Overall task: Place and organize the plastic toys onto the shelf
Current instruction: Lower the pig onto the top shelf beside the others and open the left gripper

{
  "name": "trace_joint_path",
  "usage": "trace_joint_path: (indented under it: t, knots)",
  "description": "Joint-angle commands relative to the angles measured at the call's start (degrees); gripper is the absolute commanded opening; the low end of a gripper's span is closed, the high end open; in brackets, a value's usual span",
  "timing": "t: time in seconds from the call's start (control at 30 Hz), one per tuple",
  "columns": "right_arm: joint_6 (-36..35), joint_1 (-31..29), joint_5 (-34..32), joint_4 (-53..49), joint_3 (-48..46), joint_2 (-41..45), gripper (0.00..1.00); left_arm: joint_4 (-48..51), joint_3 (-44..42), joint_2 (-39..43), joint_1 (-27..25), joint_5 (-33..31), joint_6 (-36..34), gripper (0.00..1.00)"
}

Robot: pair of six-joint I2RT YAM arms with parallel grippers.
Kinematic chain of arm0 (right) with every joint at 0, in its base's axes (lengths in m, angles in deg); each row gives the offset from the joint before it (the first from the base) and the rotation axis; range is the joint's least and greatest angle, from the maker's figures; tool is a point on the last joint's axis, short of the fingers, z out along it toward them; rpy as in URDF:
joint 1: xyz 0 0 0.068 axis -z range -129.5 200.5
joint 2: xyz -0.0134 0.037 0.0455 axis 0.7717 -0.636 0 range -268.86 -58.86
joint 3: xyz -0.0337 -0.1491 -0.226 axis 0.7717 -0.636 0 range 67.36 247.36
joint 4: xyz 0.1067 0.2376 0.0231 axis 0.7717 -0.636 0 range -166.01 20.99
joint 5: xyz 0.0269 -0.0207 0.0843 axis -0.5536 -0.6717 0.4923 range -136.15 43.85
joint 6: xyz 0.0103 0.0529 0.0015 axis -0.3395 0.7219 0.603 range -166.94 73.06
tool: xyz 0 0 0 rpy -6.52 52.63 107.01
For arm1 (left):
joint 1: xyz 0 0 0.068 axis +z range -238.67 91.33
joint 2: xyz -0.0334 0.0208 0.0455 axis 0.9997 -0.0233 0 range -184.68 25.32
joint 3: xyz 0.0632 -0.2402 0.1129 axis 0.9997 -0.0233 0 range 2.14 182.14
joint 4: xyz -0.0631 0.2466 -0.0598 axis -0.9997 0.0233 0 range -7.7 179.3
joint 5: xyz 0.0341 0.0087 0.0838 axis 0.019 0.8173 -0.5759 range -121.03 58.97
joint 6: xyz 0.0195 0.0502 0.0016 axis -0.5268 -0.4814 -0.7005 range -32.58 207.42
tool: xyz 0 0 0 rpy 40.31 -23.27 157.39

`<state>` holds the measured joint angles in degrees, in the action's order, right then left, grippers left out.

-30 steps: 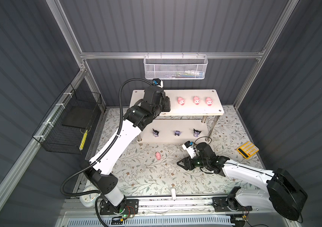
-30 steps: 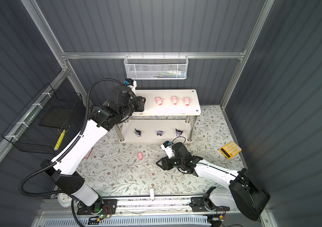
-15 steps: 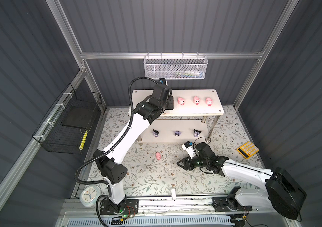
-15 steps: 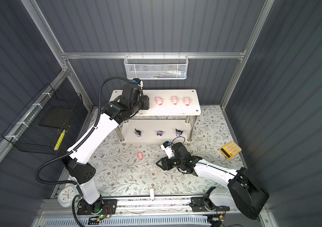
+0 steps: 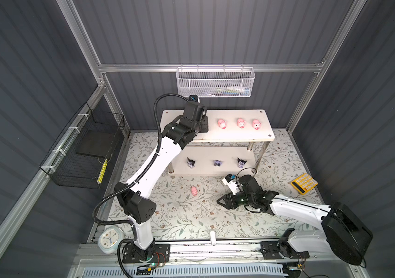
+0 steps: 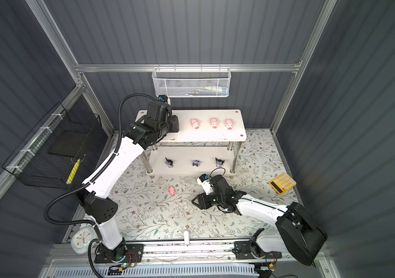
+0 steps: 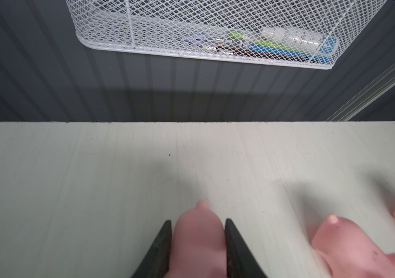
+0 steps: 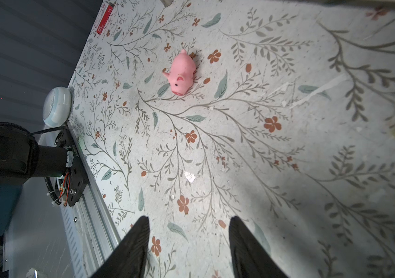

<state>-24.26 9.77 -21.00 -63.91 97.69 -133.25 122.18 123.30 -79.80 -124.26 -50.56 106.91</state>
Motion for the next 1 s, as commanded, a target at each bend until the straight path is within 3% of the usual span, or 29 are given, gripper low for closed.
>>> trace_joint_path:
  t: [0.0,0.2,0.63,0.97]
  knots:
    - [-0.71,-0.31,0.47,0.43,0.87,-0.53,0.55,1.25,1.63,-1.18,0.59,0.77,-0.33,0.37]
    - [-0.7,-0.23,0.52,0.35,1.12,-0.88,0.56,1.3,1.63,-1.37,0.98,1.37,-0.02,0.41]
    - [-0.97,-0.23,1.04,0.35,1.78,-2.07,0.56,0.26,1.88,1.34,1.14,2.46,0.38,0.69]
    - [-0.75,-0.27,0.87,0.52,1.83,-1.8,0.56,-1.96,-0.21,9.61,1.29,1.98,-1.97,0.73]
